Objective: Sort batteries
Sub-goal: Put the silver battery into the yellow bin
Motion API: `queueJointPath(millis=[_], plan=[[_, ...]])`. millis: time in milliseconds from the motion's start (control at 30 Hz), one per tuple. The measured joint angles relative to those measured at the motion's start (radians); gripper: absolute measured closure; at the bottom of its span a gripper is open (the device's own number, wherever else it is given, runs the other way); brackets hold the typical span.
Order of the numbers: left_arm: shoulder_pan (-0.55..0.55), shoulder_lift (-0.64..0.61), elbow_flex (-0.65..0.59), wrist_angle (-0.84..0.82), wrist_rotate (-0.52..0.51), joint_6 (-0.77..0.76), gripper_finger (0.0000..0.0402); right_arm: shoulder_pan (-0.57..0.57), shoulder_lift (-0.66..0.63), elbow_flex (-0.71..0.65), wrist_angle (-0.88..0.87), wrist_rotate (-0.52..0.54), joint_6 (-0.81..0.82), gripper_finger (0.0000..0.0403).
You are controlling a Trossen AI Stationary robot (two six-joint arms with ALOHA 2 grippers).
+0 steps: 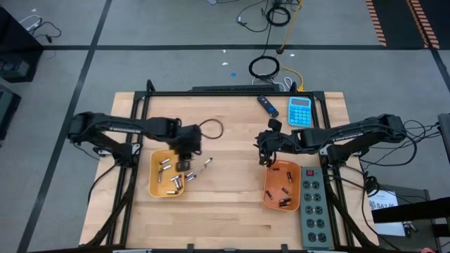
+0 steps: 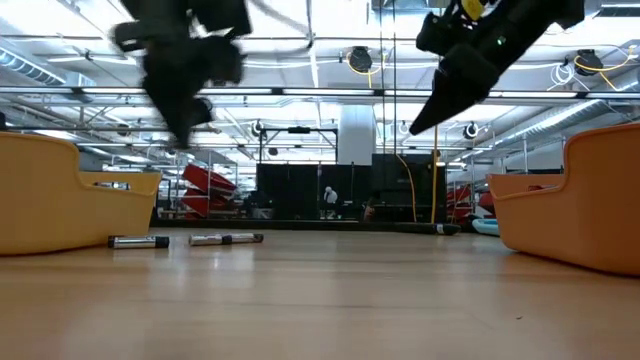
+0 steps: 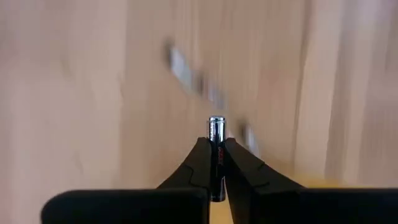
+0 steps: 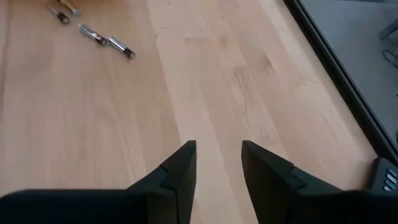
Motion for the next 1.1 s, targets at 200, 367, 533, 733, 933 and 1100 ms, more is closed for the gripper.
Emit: queueJointPath(millis=[200,367,533,733,933,1100], plan=[[-0.037,-0.032,-0.165,-0.098,0.016,-0.120,0.0353,0.000,0.000,-0.060,0.069,0.000,-0.005,0.0284],[-0.042,-0.032,-0.260,-0.069,-0.046,-0.232,0.0320,0.007,0.000,-0.068,0.066,-0.004,0.014,0.0284],[-0.054,-0.033,-0.240,-0.067,-0.059,-0.238,0.0284,0.020,0.000,-0.068,0.066,-0.004,0.023,0.0284],[-0.075,-0.033,-0.157,-0.090,0.028,-0.203,0.0256,0.035,-0.004,-0.068,0.065,-0.003,0.036,0.0284],[-0.116,-0.033,-0.078,0.118,-0.006,-0.199,0.0255,0.050,-0.019,-0.068,0.111,0.000,0.038,0.0284],[-0.127,0.023,-0.078,0.347,-0.186,-0.147,0.0254,0.047,-0.019,-0.068,0.132,-0.046,0.028,0.0284]])
